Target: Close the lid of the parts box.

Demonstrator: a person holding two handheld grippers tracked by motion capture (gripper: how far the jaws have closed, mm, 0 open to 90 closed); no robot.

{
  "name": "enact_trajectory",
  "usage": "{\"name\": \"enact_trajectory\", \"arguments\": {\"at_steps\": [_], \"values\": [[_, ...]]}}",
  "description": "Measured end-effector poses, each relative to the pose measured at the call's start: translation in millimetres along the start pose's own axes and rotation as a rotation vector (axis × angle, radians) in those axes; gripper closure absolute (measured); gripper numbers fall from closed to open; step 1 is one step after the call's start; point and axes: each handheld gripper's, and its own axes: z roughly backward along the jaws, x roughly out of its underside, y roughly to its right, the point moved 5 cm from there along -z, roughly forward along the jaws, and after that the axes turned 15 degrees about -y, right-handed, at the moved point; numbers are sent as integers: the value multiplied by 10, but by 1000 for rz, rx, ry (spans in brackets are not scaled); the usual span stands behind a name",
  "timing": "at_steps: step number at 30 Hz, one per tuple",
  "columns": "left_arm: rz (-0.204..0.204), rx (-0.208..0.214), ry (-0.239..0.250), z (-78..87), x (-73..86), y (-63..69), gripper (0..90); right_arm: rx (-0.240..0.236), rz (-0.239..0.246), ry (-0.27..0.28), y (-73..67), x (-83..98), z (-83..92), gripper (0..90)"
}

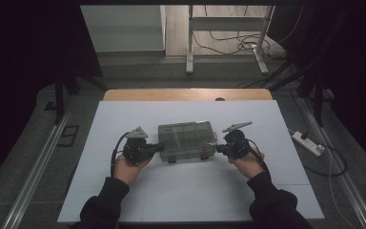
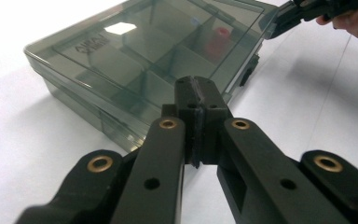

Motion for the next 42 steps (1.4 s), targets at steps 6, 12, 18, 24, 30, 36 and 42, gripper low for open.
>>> {"name": "enact_trajectory", "arguments": {"at_steps": [6, 12, 18, 24, 30, 36, 42], "values": [[-7, 8, -24, -80, 40, 35, 887, 16, -13, 8, 71, 6, 21, 893], [-12, -6, -38, -114, 65, 37, 887, -2, -16, 58, 64, -33, 107, 890], [-13, -11, -42, -168, 84, 45, 887, -38, 22, 89, -56, -102, 108, 880], [-17, -13, -57, -150, 127, 91, 886, -14, 41, 71, -92, -121, 19, 893], [-10, -9, -105, -192, 252, 168, 886, -2, 46, 81, -107, -111, 18, 893], [2, -52, -170, -308, 324, 100, 887, -2, 52, 84, -100, -106, 19, 893], [10, -64, -154, -321, 299, 47, 887, -11, 49, 85, -108, -106, 16, 893]]}}
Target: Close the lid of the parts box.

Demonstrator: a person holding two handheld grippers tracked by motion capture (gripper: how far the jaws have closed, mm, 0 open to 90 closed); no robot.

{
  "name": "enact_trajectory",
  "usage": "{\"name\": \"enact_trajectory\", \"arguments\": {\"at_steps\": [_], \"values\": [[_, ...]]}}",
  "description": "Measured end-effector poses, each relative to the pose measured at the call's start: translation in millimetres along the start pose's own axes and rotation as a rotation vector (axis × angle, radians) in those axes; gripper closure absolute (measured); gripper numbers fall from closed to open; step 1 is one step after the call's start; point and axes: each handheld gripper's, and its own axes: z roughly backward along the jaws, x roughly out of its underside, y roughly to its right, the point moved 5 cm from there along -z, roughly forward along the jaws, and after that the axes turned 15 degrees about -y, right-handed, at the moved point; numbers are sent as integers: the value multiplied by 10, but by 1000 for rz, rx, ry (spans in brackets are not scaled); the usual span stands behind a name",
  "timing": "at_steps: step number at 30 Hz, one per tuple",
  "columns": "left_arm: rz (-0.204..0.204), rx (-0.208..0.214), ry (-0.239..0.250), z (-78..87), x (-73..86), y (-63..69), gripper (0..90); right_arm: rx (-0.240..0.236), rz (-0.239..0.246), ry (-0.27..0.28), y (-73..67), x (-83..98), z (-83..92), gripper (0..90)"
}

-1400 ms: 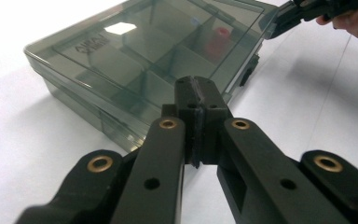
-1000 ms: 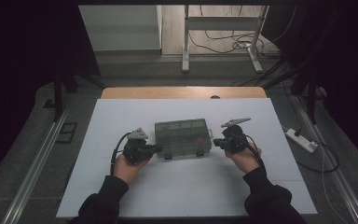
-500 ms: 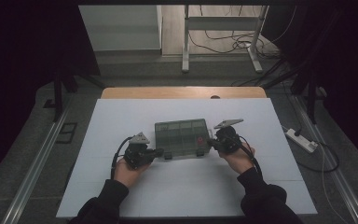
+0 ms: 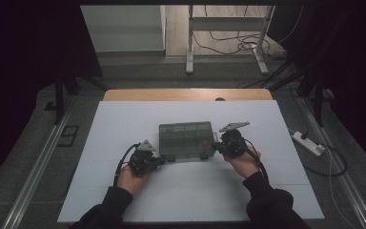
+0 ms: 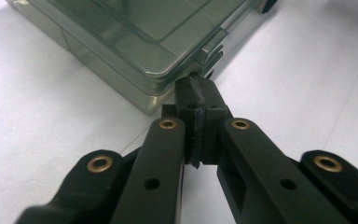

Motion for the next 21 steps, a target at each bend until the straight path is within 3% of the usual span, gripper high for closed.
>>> {"name": "enact_trajectory", "arguments": {"at_steps": [7, 14, 21], "values": [[23, -23, -4, -28, -6, -117, 887, 0, 7, -2, -15, 17, 9, 893], [24, -20, -3, -28, -10, -122, 885, 0, -1, -1, -1, 28, 16, 892], [14, -14, -2, 30, 5, -85, 817, -4, 3, 2, -36, 32, 25, 794]]}}
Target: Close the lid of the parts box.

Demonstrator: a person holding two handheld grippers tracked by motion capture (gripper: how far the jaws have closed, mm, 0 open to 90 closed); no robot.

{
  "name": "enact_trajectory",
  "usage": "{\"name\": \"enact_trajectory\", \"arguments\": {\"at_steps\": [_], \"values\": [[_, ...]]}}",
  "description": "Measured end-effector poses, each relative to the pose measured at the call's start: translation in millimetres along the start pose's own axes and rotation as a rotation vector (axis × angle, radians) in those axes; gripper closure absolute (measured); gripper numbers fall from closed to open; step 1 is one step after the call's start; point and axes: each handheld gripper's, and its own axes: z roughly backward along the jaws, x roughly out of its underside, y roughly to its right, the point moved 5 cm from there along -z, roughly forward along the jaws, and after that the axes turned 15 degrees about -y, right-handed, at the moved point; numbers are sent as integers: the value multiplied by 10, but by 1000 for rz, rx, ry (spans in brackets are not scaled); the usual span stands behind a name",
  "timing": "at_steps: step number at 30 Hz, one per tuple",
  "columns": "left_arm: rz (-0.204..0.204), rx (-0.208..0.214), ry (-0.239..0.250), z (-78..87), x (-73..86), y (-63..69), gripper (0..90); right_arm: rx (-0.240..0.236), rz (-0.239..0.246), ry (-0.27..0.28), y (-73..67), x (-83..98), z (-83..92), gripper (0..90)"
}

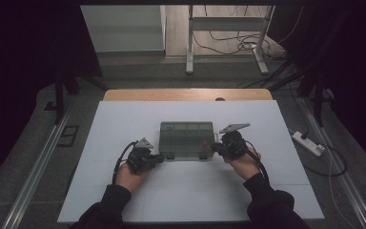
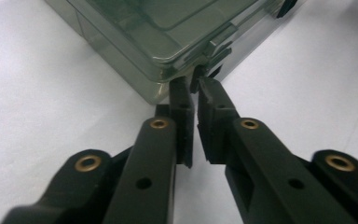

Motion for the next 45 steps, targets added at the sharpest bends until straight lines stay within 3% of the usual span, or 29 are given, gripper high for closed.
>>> {"name": "enact_trajectory", "arguments": {"at_steps": [7, 22, 29, 31, 45], "values": [[17, 18, 22, 96, 32, 1, 715, 14, -8, 1, 16, 19, 8, 666], [-5, -16, 13, 215, 70, 58, 526, 11, -28, 16, 4, 131, 121, 500], [-10, -34, 5, 261, 143, 97, 422, 0, -14, 23, -28, 210, 177, 452], [-12, -52, 10, 292, 175, 106, 386, 3, -8, 30, -36, 234, 195, 439], [21, -43, 60, 428, 326, 164, 160, -5, -5, 44, -81, 418, 335, 293]]}}
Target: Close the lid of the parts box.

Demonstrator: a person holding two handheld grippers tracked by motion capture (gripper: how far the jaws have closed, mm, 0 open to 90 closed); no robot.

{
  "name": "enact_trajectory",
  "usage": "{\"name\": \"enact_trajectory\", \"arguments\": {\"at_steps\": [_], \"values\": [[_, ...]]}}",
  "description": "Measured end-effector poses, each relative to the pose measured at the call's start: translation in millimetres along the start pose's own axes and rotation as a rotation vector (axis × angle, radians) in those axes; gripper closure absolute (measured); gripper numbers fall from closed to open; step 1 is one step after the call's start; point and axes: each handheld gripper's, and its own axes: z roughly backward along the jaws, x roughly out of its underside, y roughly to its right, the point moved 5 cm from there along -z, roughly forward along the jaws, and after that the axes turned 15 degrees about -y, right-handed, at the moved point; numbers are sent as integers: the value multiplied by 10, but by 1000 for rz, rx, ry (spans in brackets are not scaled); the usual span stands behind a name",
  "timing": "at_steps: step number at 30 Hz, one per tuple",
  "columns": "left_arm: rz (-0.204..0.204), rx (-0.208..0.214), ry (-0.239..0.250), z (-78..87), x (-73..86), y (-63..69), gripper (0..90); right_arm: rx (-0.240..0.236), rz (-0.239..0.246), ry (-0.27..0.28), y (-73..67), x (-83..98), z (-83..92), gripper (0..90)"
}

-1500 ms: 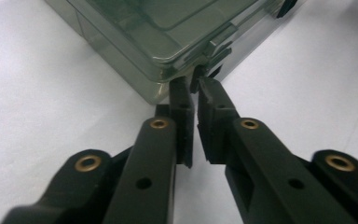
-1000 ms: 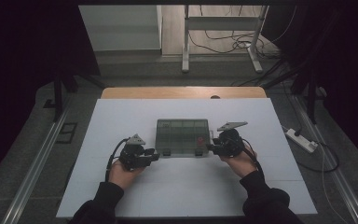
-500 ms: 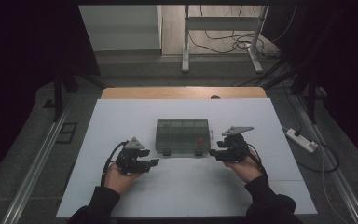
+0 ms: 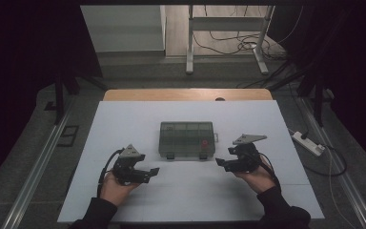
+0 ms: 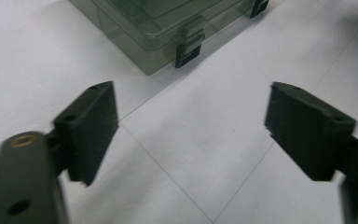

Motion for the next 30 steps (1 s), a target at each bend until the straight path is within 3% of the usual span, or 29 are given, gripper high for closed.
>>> {"name": "enact_trajectory", "arguments": {"at_steps": [4, 10, 14, 19, 30], "values": [[9, 2, 4, 51, 42, -10, 80, -5, 2, -3, -16, 76, 44, 245], [11, 11, 12, 116, 137, -19, 39, -29, 2, -13, -26, 188, 101, 163], [2, -8, 20, 159, 191, -8, 23, -33, 2, -18, -18, 262, 129, 109], [-7, -49, 27, 212, 303, -3, 0, -8, -8, -1, 28, 374, 198, 27], [27, -73, 55, 368, 521, -6, 0, 22, -50, 22, 130, 644, 359, 0]]}}
